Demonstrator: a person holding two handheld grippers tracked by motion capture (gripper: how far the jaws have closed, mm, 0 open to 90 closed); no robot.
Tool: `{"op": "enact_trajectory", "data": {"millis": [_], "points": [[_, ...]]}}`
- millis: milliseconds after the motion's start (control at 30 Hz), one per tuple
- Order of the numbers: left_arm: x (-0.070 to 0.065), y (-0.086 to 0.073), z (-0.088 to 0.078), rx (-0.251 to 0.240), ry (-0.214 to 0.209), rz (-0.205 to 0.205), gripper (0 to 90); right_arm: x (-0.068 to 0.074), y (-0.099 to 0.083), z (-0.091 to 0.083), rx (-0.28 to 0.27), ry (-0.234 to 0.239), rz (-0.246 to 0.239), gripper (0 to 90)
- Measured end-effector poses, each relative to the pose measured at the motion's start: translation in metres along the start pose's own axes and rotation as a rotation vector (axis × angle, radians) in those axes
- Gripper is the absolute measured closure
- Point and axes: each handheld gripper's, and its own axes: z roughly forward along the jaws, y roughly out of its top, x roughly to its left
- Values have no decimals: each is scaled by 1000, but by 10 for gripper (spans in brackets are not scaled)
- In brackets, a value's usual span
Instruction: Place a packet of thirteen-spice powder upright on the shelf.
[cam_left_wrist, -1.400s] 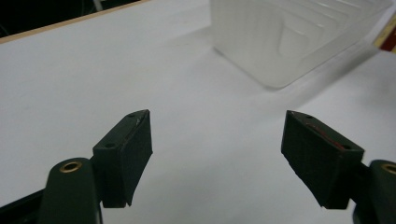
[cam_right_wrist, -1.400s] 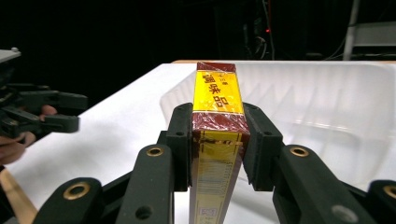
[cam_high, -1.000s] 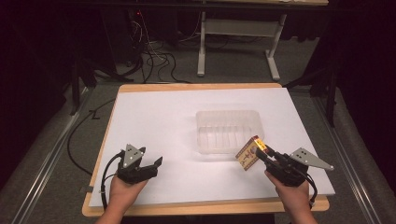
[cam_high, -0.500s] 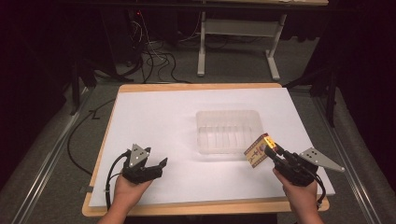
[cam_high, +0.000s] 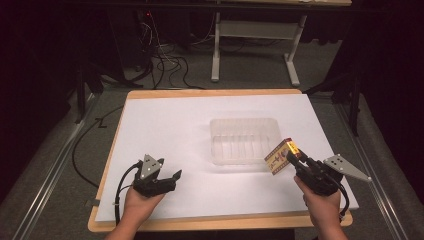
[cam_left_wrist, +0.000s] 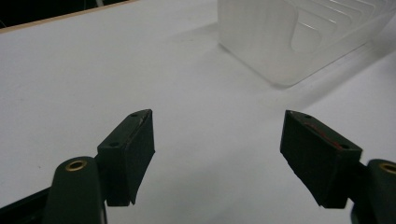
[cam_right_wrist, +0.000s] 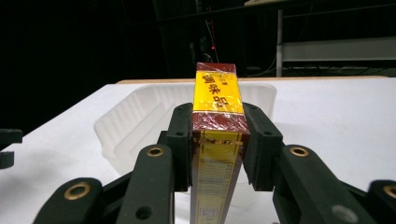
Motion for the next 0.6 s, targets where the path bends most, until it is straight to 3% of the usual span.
{"op": "enact_trajectory", "data": {"millis": [167, 600], "points": [[-2, 2, -2, -15, -3, 9, 267, 5, 3, 0, -21, -26, -31, 688], [-3, 1, -3, -17, -3, 2, 267, 11, 13, 5, -77, -59, -36, 688]]}}
